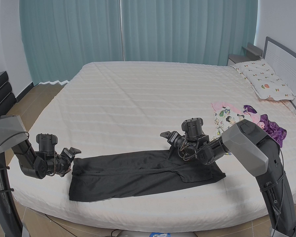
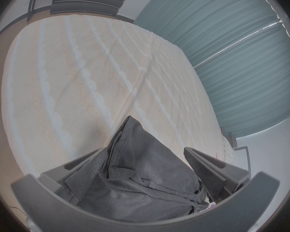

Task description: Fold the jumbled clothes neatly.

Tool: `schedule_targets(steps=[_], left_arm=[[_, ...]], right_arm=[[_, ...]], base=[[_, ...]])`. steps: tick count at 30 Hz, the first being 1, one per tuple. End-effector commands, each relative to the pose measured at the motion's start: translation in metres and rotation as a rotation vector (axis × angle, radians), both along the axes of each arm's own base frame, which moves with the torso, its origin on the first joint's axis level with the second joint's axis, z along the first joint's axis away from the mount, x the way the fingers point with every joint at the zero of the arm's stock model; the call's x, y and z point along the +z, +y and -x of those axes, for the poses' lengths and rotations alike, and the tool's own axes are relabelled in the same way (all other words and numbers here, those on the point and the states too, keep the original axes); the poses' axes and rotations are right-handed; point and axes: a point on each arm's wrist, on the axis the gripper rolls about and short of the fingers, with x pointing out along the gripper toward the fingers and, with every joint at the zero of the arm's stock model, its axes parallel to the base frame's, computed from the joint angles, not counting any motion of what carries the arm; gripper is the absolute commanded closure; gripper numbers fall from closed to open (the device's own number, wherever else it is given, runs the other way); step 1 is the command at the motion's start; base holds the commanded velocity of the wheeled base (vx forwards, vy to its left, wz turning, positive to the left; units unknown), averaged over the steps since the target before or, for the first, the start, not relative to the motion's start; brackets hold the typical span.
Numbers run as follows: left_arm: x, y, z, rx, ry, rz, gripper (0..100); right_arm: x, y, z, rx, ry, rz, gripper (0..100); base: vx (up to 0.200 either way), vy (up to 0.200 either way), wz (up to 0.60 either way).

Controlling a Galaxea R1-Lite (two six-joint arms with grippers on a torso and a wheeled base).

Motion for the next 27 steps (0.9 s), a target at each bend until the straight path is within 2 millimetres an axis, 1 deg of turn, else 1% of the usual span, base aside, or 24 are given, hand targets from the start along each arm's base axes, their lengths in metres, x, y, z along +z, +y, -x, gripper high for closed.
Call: schedule_targets(steps=[1,4,6,7,10,12,13,14,16,17,19,20,21,22,23,24,25,26,27], left_arm=[[0.000,0.000,0.000,0.000,0.001,0.001,0],[0.000,0.000,0.000,0.000,-0.001,0.001,0],[0.000,0.000,0.000,0.001,-0.001,0.002,0],[0.000,0.000,0.000,0.001,-0.001,0.002,0],[0.000,0.000,0.000,0.001,-0.001,0.002,0],[0.000,0.001,-0.001,0.002,-0.002,0.002,0],[0.000,0.001,-0.001,0.002,-0.002,0.002,0],[0.000,0.001,-0.001,0.002,-0.004,-0.001,0],[0.001,0.001,-0.001,0.001,-0.006,-0.005,0],[0.001,0.002,0.000,-0.003,-0.003,-0.011,0],[0.001,0.002,0.001,-0.005,0.002,-0.010,0],[0.000,0.001,0.004,-0.022,0.011,-0.025,0],[-0.001,0.001,0.004,-0.026,0.014,-0.029,0],[-0.005,-0.001,0.008,-0.065,0.029,-0.066,0],[-0.005,-0.001,0.008,-0.065,0.029,-0.066,0],[-0.009,-0.002,0.012,-0.112,0.039,-0.113,0],[-0.009,-0.002,0.013,-0.118,0.039,-0.119,0],[-0.010,-0.002,0.014,-0.141,0.041,-0.142,0],[-0.009,-0.003,0.014,-0.151,0.041,-0.151,0]], right_arm=[[-0.012,0.005,-0.001,-0.011,-0.010,0.004,0],[-0.009,0.004,-0.003,-0.028,-0.034,0.001,0],[0.001,0.001,-0.003,-0.040,-0.054,-0.006,0],[0.011,-0.002,-0.003,-0.055,-0.069,-0.006,0],[0.020,-0.011,0.001,-0.079,-0.074,0.021,0],[0.030,-0.020,0.007,-0.083,-0.073,0.050,0],[0.030,-0.020,0.007,-0.083,-0.073,0.050,0],[0.032,-0.030,0.017,-0.078,-0.057,0.091,0],[0.036,-0.038,0.025,-0.075,-0.053,0.117,0],[0.039,-0.052,0.041,-0.077,-0.042,0.145,0],[0.041,-0.054,0.044,-0.077,-0.042,0.145,0],[0.042,-0.065,0.057,-0.087,-0.041,0.146,0],[0.042,-0.066,0.060,-0.086,-0.043,0.146,0],[0.039,-0.074,0.070,-0.093,-0.033,0.151,0],[0.039,-0.074,0.070,-0.093,-0.033,0.151,0],[0.033,-0.082,0.083,-0.099,-0.013,0.160,0],[0.033,-0.083,0.084,-0.100,-0.010,0.162,0],[0.029,-0.088,0.095,-0.099,0.011,0.165,0],[0.026,-0.091,0.100,-0.101,0.028,0.169,0]], base=[[0.000,0.000,0.00],[0.000,0.000,0.00],[0.000,0.000,0.00],[0.000,0.000,0.00],[0.000,0.000,0.00],[0.000,0.000,0.00],[0.000,0.000,0.00],[0.000,0.000,0.00],[0.000,0.000,0.00],[0.000,0.000,0.00],[0.000,0.000,0.00],[0.000,0.000,0.00],[0.000,0.000,0.00],[0.000,0.000,0.00],[0.000,0.000,0.00],[0.000,0.000,0.00],[0.000,0.000,0.00],[0.000,0.000,0.00],[0.000,0.000,0.00]])
